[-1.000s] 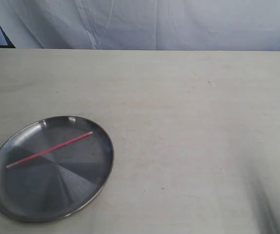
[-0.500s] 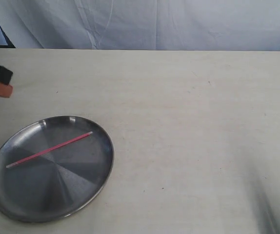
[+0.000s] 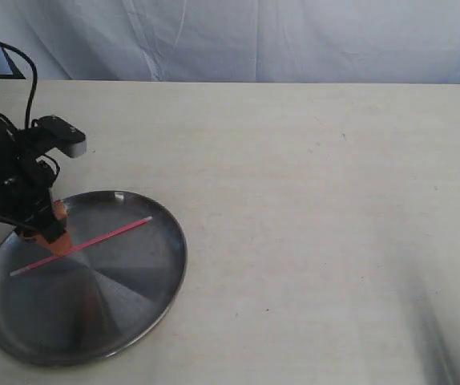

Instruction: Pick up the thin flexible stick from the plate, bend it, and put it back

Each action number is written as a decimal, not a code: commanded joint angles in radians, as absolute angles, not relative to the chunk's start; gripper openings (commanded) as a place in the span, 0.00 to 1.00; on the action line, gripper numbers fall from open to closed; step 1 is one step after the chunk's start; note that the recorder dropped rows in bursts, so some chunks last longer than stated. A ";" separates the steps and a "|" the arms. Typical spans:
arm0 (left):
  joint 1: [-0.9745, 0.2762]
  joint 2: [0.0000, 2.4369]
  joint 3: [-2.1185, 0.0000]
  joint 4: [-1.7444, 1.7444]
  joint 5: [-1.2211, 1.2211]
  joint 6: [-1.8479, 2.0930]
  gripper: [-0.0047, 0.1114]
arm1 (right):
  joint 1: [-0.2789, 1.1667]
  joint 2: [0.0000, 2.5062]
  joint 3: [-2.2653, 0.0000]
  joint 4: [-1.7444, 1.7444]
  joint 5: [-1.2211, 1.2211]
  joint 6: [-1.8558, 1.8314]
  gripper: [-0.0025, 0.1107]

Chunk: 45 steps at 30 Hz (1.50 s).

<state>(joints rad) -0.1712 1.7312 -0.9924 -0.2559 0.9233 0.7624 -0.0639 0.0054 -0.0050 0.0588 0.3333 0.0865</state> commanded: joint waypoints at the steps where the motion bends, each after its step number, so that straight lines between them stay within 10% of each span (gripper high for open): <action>1: -0.183 1.778 -0.995 -0.205 0.887 0.763 0.49 | -0.069 0.000 0.000 0.058 0.320 0.083 0.02; 21: -0.183 1.901 -0.932 -0.088 0.792 0.665 0.47 | -0.069 0.000 0.000 0.053 0.326 0.083 0.02; 30: -0.183 1.901 -0.887 -0.093 0.774 0.663 0.04 | -0.069 0.000 0.000 0.053 0.326 0.083 0.02; 45: -0.183 1.823 -0.887 -0.142 0.810 0.660 0.04 | -0.069 0.000 0.000 0.053 0.322 0.083 0.02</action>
<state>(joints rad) -0.1793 1.8373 -0.9055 -0.1202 0.7882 0.6689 -0.0639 0.0054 -0.0050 0.0588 0.3333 0.0865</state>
